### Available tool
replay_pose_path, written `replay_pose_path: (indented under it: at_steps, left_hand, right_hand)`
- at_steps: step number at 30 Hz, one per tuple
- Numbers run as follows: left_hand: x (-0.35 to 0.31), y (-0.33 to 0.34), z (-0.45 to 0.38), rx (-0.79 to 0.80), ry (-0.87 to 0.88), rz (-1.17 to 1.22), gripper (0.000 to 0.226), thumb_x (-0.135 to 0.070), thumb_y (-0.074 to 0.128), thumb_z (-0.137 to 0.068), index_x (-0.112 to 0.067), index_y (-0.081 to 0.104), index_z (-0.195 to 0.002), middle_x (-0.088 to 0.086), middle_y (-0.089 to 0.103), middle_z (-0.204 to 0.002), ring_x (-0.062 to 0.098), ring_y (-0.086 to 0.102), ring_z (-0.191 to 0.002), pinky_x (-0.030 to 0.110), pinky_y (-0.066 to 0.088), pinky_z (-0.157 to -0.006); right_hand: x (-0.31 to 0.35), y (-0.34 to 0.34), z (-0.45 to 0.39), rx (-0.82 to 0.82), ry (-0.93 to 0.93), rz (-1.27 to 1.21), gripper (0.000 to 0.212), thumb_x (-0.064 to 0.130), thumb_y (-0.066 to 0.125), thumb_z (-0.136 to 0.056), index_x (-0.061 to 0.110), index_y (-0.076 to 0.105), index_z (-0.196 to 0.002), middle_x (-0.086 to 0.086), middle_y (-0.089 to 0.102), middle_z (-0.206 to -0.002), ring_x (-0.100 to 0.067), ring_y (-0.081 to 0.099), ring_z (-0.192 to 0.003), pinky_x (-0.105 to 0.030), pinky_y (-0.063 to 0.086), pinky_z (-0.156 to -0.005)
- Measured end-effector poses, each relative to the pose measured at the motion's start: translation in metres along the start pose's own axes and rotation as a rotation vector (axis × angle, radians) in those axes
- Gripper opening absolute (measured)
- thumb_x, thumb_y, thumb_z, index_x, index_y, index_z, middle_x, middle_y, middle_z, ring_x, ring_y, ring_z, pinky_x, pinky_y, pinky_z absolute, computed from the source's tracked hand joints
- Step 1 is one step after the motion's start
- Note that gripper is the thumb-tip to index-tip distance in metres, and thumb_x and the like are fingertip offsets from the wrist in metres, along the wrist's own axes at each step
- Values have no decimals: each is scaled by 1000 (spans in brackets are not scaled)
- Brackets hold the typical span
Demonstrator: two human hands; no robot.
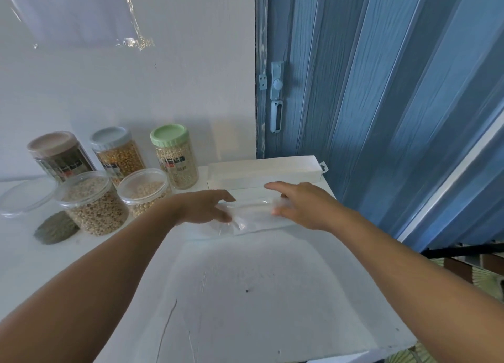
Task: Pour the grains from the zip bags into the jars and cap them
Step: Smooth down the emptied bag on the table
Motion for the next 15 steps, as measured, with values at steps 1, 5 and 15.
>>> replay_pose_path:
  at_steps: [1, 5, 15]
  left_hand:
    - [0, -2, -1, 20, -1, 13, 56, -32, 72, -98, -31, 48, -148, -7, 51, -141, 18, 52, -125, 31, 37, -105]
    - [2, -11, 1, -66, 36, 9, 63, -44, 84, -84, -34, 55, -140, -3, 59, -134, 13, 54, -120, 33, 41, -107]
    - [24, -15, -10, -242, -26, -41, 52, -58, 72, -89, -28, 63, -131, 1, 63, -134, 17, 58, -117, 37, 49, -99]
  right_hand:
    - [-2, 2, -3, 30, 18, -27, 63, 48, 65, -99, 51, 35, -154, -2, 60, -139, -24, 55, -126, -37, 45, -102]
    - [-13, 11, -14, 141, 88, -159, 74, 46, 70, -97, 44, 29, -159, -8, 52, -152, -22, 49, -139, -36, 41, -108]
    - [-34, 14, -39, 201, 183, -163, 92, 55, 72, -91, 32, 20, -163, 1, 37, -164, -23, 41, -146, -36, 39, -109]
Point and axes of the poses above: each hand's wrist, its own z-axis away from the middle knuckle, its own y-axis out of the palm, x = y × z, the point moved 5 cm from there along -z, towards the middle knuckle
